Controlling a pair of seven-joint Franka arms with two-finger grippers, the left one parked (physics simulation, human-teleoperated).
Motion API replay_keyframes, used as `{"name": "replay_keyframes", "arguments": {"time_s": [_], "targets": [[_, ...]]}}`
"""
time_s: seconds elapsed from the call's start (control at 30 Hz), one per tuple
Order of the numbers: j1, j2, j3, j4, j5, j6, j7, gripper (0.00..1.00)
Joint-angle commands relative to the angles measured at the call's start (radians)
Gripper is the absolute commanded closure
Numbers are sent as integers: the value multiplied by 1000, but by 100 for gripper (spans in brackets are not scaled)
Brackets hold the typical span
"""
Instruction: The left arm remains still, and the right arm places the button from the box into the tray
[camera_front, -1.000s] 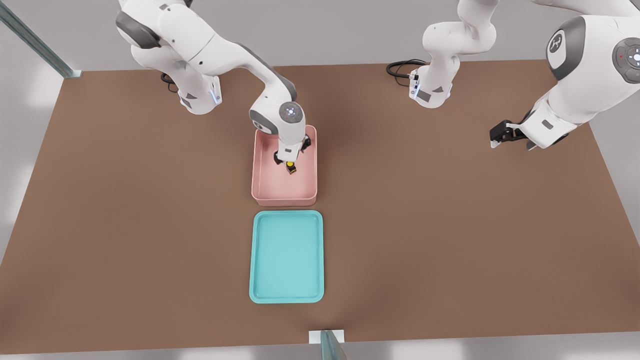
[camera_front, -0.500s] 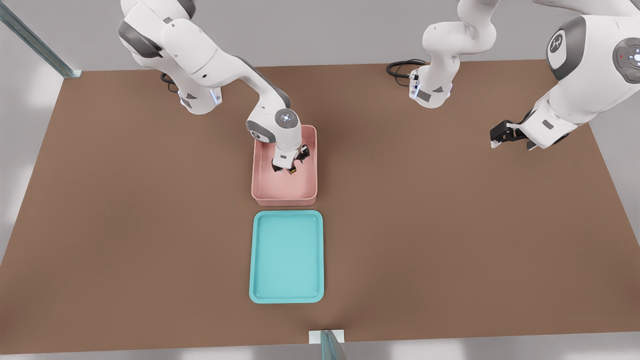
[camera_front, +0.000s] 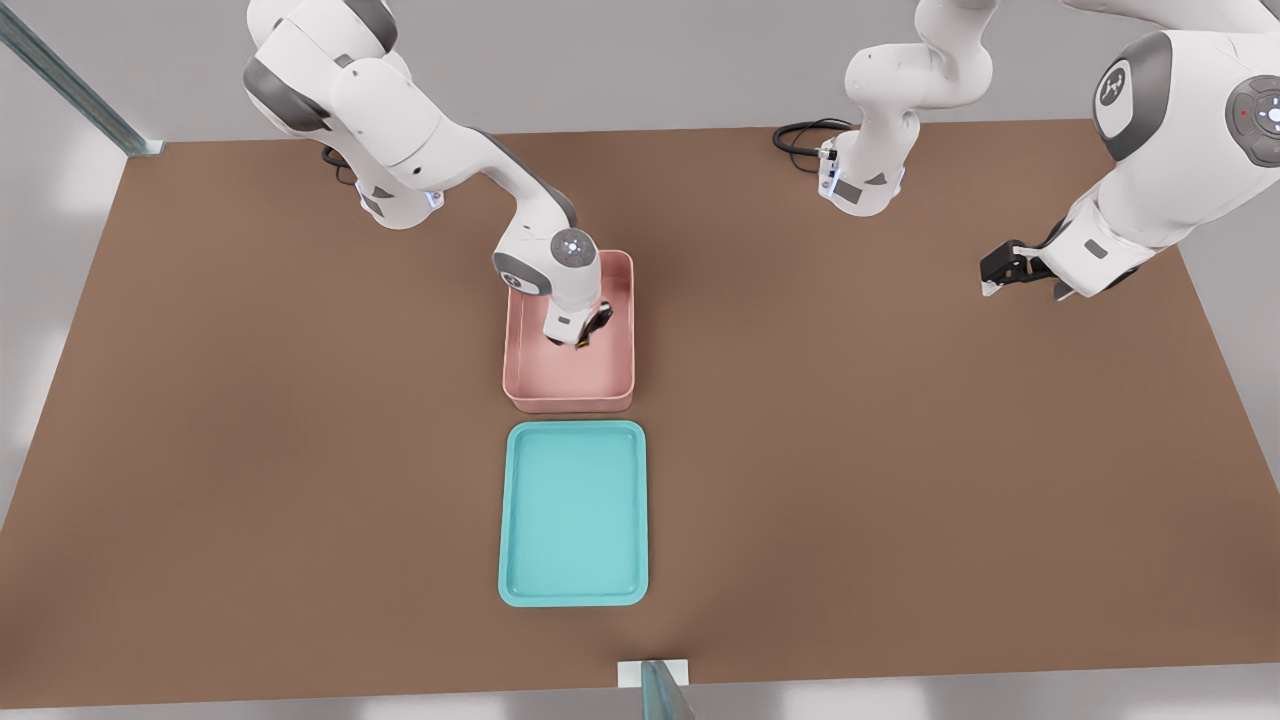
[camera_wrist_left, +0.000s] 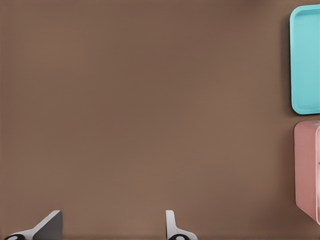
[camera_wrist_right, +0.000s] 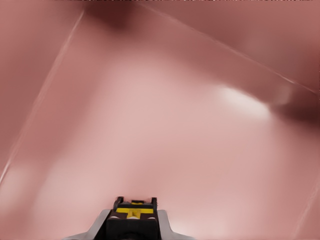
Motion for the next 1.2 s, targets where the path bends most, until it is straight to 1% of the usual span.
{"name": "replay_keyframes", "arguments": {"time_s": [0.0, 0.07, 0.13, 0.17, 0.2, 0.23, 0.27, 0.3, 0.33, 0.37, 0.4, 0.43, 0.47, 0.53, 0.57, 0.6, 0.63, 0.67, 0.7, 0.8, 0.83, 0.87, 0.9, 0.93, 0.97, 1.0, 1.03, 1.07, 1.13, 1.17], "targets": [[-2, -2, -1, 2, -5, 1, 65, 64], [-11, -30, -1, 15, -2, -14, 65, 64], [-25, -97, 2, 27, 6, -71, 60, 64], [-30, -135, 17, 39, 13, -146, 60, 64], [-51, -178, 50, 70, 54, -240, 30, 64], [-68, -206, 53, 136, 130, -352, -60, 64], [-82, -192, 50, 228, 199, -401, -114, 64], [-82, -157, 43, 334, 200, -399, -110, 64], [-79, -77, 20, 455, 199, -398, -108, 64], [-77, 32, 8, 593, 185, -396, -111, 64], [-77, 99, -10, 667, 165, -392, -117, 64], [-76, 167, -42, 716, 96, -389, -122, 64], [-76, 229, -67, 779, 64, -387, -140, 64], [-77, 275, -127, 797, 65, -333, -213, 64], [-77, 303, -145, 800, 65, -304, -235, 64], [-77, 335, -157, 811, 65, -278, -266, 64], [-77, 337, -157, 802, 68, -280, -275, 64], [-77, 334, -157, 803, 81, -286, -275, 54], [-77, 326, -157, 806, 82, -292, -274, 0], [-79, 322, -157, 805, 85, -292, -274, 0], [-82, 309, -157, 802, 84, -295, -274, 0], [-82, 251, -157, 770, 139, -317, -275, 0], [-85, 105, -176, 639, 142, -317, -297, 0], [-87, -2, -193, 588, 249, -374, -389, 0], [-96, -105, -249, 587, 400, -514, -542, 0], [-145, -195, -259, 616, 404, -660, -550, 0], [-174, -217, -268, 699, 404, -784, -550, 0], [-211, -257, -280, 717, 403, -833, -552, 0], [-241, -246, -319, 834, 401, -959, -630, 0], [-243, -234, -358, 871, 415, -991, -660, 0]]}}
